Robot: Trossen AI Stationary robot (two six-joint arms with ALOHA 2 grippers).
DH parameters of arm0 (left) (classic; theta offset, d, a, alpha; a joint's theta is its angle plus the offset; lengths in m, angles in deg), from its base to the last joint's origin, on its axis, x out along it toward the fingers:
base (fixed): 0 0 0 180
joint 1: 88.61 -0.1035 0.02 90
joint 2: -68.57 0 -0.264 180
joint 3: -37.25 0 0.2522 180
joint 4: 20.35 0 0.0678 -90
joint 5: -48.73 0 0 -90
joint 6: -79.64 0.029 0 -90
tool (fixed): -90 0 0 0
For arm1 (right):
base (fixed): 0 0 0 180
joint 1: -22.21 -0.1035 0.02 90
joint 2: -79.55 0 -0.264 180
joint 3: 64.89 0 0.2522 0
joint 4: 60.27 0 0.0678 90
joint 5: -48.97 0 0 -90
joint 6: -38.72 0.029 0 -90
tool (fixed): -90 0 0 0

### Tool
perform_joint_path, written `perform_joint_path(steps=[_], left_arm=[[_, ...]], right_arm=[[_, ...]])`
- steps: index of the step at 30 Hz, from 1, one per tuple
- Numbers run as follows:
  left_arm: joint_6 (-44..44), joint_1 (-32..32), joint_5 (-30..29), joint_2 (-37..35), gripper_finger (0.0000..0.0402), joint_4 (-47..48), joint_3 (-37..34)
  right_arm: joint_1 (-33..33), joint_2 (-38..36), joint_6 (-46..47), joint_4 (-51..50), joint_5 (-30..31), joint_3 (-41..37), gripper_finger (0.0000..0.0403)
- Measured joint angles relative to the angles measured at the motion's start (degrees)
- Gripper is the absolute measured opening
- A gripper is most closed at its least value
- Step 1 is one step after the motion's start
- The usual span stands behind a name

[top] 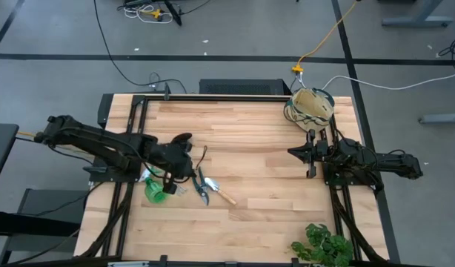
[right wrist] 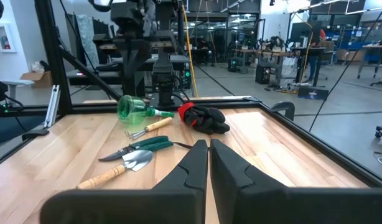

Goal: Pick & Place Garden tools in Gardening bag
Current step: Put the shear scissor into the gardening bag

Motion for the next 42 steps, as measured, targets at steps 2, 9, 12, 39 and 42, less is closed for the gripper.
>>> perform_joint_path(steps=[2, 9, 12, 39, 42], left_arm=[[0.0, 0.6, 0.0, 0.6, 0.0004, -0.1, 0.0], [0.2, 1.2, 0.0, 1.2, 0.0003, 0.4, 0.0], [0.3, 1.2, 0.0, 1.1, 0.0005, 0.3, 0.0], [4.8, 1.2, 2.6, 1.1, 0.0007, 3.2, 0.0], [4.8, 1.2, 2.6, 1.1, 0.0004, 3.2, 0.0]], right_arm=[[0.0, 0.0, 0.0, 0.0, 0.0, 0.0, 0.0021], [0.0, 0.0, 0.0, 0.0, 0.0, 0.0, 0.0021], [0.0, 0.0, 0.0, 0.0, 0.0, 0.0, 0.0021], [0.0, 0.0, 0.0, 0.0, 0.0, 0.0, 0.0021], [0.0, 0.0, 0.0, 0.0, 0.0, 0.0, 0.0021]])
